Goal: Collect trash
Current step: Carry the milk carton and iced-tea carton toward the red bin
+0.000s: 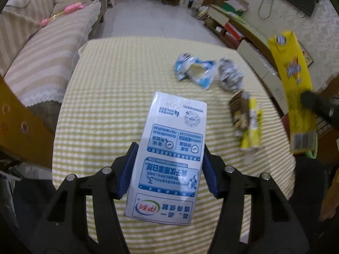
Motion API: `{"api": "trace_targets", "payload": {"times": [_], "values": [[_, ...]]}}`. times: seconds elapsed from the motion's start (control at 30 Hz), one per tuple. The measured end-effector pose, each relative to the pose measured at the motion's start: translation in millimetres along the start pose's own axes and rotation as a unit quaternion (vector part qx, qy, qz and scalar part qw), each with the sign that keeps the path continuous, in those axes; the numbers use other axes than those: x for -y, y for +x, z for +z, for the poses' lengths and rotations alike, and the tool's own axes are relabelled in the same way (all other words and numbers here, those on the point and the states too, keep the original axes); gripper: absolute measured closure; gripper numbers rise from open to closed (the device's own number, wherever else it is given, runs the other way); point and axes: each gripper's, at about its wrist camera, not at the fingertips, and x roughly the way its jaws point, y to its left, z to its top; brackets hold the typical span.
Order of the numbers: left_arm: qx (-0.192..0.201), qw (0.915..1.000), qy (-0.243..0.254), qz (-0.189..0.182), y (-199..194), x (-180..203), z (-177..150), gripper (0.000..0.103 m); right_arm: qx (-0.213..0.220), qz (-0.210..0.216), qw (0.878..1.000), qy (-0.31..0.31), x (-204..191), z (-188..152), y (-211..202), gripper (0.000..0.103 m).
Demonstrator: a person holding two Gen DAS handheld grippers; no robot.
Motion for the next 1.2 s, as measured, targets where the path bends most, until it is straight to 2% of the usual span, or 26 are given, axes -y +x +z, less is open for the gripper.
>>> {"api": "trace_targets", "payload": {"times": [0.33,0.53,0.7,0.8,0.87,0.93,1.0,1.07,1.2], "values": [[0.045,0.9974,0.039,-0.040,-25,55,36,0.048,0.028,-0.025,0.997,0.066,48,2,-36,0.039],[0.068,0.9946,0.064,-0.045,-33,78,52,0.048,0.054,-0.044,0.993,0.098,74,0,-56,0.039],[0.075,0.9928,0.074,-0.057,-35,96,63,0.048,0.072,-0.062,0.987,0.129,101,-6,-73,0.041],[0.076,0.9901,0.091,-0.075,-32,116,66,0.048,0.072,-0.072,0.985,0.137,117,-8,-75,0.047],[0.074,0.9887,0.099,-0.085,-31,127,65,0.048,0.050,-0.068,0.986,0.144,127,-11,-70,0.045],[0.070,0.9882,0.102,-0.091,-28,135,65,0.048,-0.005,-0.055,0.988,0.142,135,-13,-56,0.041],[0.068,0.9879,0.106,-0.091,-27,140,64,0.048,-0.036,-0.063,0.989,0.130,136,-19,-50,0.037],[0.067,0.9876,0.112,-0.086,-25,142,62,0.048,-0.076,-0.054,0.990,0.108,129,-28,-40,0.024],[0.059,0.9893,0.104,-0.084,-22,142,57,0.048,-0.143,-0.018,0.986,0.087,104,-54,-11,0.020]]}}
